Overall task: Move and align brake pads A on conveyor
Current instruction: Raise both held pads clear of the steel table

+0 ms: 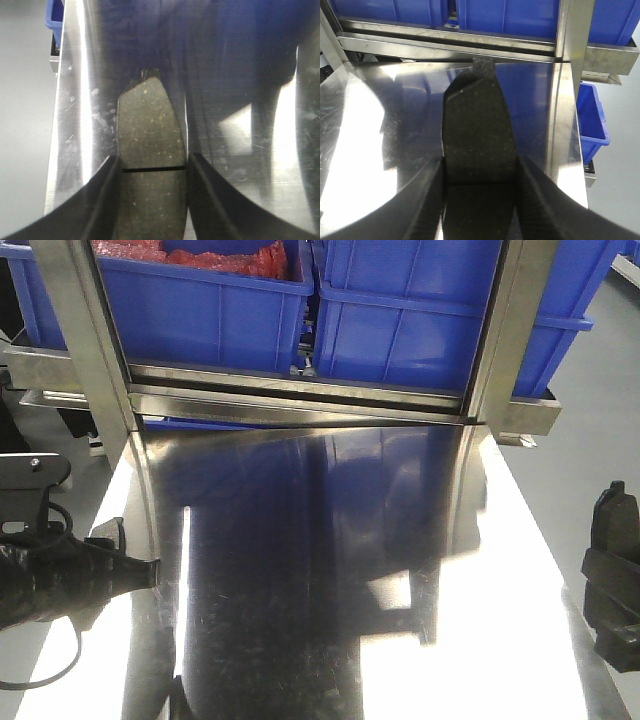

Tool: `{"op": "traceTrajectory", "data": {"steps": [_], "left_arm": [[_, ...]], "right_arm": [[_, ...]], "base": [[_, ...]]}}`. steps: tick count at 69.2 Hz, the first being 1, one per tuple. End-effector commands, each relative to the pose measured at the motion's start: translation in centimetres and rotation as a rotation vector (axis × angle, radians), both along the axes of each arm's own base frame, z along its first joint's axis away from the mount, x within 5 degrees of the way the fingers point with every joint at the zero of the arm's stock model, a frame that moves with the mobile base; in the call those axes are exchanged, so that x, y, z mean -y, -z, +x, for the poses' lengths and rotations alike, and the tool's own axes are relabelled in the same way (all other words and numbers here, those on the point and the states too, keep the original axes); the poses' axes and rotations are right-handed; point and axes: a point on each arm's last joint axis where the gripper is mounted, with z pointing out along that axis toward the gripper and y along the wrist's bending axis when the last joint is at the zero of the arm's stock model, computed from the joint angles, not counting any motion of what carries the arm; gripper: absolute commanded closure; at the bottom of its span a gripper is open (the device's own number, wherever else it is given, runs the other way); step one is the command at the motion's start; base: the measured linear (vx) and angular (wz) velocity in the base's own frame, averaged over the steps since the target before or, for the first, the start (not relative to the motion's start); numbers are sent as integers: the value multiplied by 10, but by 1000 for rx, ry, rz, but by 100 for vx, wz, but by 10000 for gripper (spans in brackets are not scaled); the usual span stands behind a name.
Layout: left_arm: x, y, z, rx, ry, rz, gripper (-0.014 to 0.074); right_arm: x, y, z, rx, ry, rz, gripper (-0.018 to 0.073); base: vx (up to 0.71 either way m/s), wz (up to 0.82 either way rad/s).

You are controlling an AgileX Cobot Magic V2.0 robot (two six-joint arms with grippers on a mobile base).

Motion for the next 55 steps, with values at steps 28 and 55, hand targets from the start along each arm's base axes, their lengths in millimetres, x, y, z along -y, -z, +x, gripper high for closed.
{"op": "traceTrajectory", "data": {"steps": [28,55], "left_arm": [[1,-15,2,79,29,-22,430],[1,-15,2,79,29,-22,430]], "right_arm": [[-1,-18,2,123,-16,9,536],[-1,-18,2,123,-16,9,536]], "base": [[0,0],[0,0]]}}
